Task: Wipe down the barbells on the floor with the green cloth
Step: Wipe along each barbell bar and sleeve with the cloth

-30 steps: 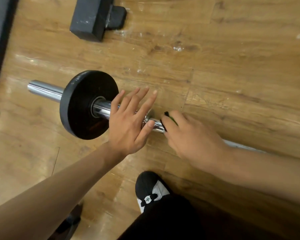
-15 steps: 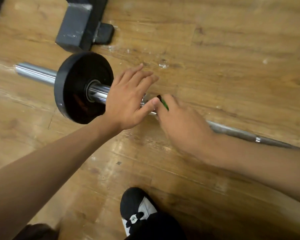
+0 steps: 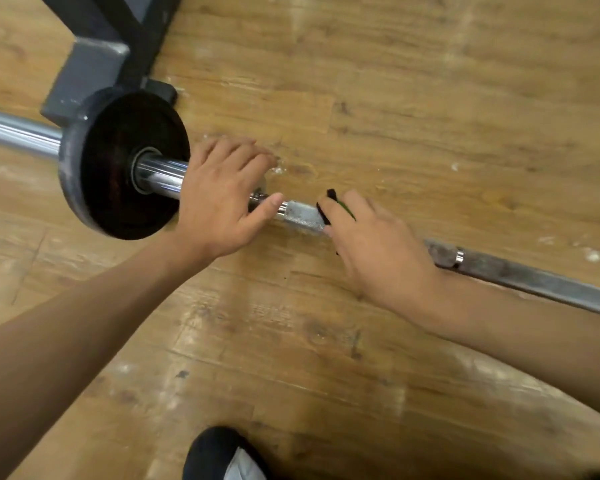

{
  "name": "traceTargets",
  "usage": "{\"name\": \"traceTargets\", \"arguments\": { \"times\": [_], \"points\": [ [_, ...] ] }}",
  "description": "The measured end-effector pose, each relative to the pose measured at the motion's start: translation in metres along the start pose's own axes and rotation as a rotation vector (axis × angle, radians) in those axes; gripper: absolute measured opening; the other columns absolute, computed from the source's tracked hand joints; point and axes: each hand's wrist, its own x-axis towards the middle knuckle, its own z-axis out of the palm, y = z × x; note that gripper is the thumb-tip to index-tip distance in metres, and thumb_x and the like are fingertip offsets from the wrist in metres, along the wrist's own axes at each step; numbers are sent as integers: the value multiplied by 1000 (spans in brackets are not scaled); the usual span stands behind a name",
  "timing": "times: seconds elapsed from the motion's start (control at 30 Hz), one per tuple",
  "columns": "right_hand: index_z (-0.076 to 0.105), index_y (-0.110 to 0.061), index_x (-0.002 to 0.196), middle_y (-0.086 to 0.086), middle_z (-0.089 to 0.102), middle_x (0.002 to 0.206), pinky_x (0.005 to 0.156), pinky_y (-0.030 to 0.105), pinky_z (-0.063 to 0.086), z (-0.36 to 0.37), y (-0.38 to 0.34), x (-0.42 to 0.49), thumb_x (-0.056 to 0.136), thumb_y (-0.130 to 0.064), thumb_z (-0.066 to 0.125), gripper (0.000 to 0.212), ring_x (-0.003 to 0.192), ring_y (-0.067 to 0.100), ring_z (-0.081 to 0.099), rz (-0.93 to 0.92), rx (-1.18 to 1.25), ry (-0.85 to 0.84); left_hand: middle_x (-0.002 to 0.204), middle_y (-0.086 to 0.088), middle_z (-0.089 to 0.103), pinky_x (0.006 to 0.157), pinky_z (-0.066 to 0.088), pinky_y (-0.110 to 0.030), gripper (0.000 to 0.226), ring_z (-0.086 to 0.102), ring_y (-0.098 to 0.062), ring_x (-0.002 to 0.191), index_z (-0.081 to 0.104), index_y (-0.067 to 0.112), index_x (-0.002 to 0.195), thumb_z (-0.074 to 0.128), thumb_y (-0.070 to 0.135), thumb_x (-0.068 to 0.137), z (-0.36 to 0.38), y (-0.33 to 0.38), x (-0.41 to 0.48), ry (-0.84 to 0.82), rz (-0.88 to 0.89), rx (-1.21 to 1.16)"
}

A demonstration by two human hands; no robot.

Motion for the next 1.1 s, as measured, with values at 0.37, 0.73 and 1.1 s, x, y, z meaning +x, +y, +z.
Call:
{"name": "traceTargets", "arguments": {
  "times": [0.37,0.73,1.1],
  "points": [
    [66,-7,108,14,65,98,75,49,58,-8,27,11,102,-22,46,26,74,40,65,205,-46,114,114,0,73,92,40,-44,57,65,-27,111,75,14,112,44,60,99,14,-5,29,66,-20,30],
    [71,-12,98,10,66,86,123,56,26,-10,29,3,102,-21,46,27,80,35,64,702,-61,285,130,-10,72,107,38,-48,33,55,-32,139,78,8,108,57,32,99,21,13,35,123,-61,195],
    [73,-7,93,16,66,86,112,54,41,-5,18,11,100,-25,51,30,87,38,63,821,-4,372,107,-13,74,122,33,-46,52,54,-38,139,79,3,91,50,45,105,36,16,32,207,-102,77]
  ]
}}
